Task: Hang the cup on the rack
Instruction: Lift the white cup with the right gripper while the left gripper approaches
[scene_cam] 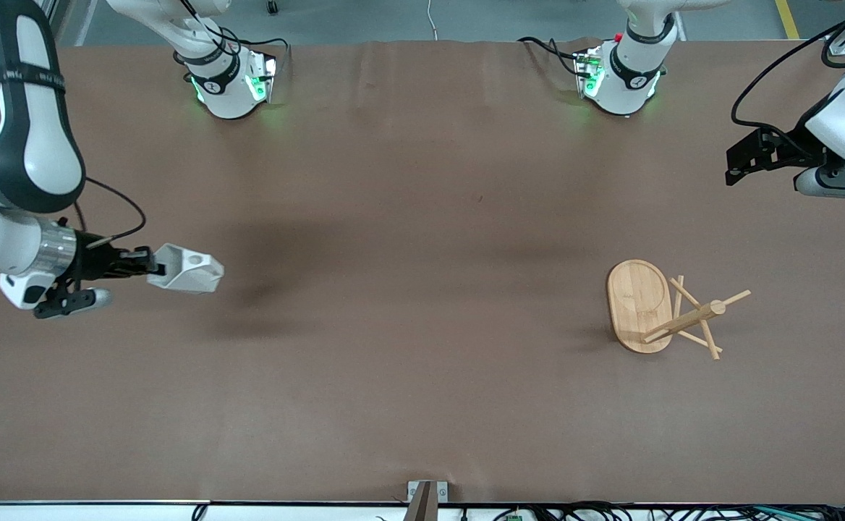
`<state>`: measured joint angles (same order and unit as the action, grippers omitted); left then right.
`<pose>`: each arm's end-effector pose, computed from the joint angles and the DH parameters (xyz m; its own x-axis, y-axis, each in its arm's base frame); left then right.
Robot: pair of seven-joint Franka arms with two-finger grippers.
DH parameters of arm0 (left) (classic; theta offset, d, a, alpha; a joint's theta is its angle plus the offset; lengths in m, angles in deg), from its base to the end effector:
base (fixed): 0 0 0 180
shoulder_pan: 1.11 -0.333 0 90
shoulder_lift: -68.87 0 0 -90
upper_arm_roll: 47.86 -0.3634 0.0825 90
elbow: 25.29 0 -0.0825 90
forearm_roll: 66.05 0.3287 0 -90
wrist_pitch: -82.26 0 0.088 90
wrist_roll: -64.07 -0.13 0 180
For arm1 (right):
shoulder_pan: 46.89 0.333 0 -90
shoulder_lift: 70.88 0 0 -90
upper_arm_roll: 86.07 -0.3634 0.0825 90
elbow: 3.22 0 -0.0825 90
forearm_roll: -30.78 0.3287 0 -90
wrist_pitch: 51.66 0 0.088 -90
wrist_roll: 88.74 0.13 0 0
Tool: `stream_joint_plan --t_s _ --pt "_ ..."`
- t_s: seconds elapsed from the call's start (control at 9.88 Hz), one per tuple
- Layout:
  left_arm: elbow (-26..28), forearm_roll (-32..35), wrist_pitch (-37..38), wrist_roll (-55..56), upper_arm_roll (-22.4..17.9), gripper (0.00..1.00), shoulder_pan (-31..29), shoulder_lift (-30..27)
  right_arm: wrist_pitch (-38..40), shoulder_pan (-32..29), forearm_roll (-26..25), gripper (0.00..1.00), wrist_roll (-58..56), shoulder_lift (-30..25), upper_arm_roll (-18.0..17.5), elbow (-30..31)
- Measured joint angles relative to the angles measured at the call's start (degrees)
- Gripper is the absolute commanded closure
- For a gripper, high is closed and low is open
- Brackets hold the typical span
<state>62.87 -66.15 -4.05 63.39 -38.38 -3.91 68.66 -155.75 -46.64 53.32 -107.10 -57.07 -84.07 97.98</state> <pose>0.4876 -0.0575 0.6584 0.9913 -0.1281 -0.0287 -0.1282 -0.9918 0.0015 0.5657 0.0245 0.4647 0.9810 0.1727 -0.0879 0.1261 -0.9134 -0.3871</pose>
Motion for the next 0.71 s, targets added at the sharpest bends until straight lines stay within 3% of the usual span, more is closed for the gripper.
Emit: stream_joint_plan --t_s 0.4,0.71 --pt "-0.1 -2.8 -0.1 -2.3 6.8 0.00 2.2 0.0 2.4 0.6 15.1 1.00 1.1 -0.1 -4.7 -1.9" --pt "-0.2 -10.2 -1.8 -15.6 10.1 0.00 2.3 0.0 2.7 1.8 27.3 1.00 1.9 -0.1 -7.5 -2.9"
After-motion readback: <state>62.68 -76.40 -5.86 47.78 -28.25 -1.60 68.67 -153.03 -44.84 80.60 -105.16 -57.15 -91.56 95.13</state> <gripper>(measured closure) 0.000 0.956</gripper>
